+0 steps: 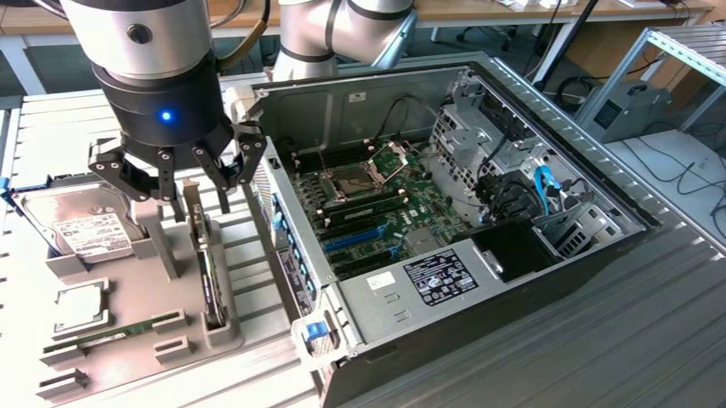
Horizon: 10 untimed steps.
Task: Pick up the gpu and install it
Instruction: 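Pick up the gpu and move the gpu toward the slot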
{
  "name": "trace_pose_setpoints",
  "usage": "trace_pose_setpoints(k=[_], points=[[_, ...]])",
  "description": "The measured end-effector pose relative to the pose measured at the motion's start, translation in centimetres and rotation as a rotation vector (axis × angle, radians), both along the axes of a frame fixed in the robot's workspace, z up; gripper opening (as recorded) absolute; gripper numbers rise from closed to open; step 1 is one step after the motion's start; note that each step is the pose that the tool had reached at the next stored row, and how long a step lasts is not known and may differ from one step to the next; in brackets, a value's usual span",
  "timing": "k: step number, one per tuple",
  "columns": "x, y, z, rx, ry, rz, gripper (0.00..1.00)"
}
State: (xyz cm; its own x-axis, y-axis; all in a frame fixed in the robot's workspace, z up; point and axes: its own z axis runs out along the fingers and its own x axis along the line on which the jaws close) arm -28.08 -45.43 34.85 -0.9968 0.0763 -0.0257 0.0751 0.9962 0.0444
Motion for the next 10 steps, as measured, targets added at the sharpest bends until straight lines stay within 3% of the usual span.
trace_pose_setpoints(k=[10], points=[[0.0,0.0,-0.23,0.0,0.0001,0.0,0.48]])
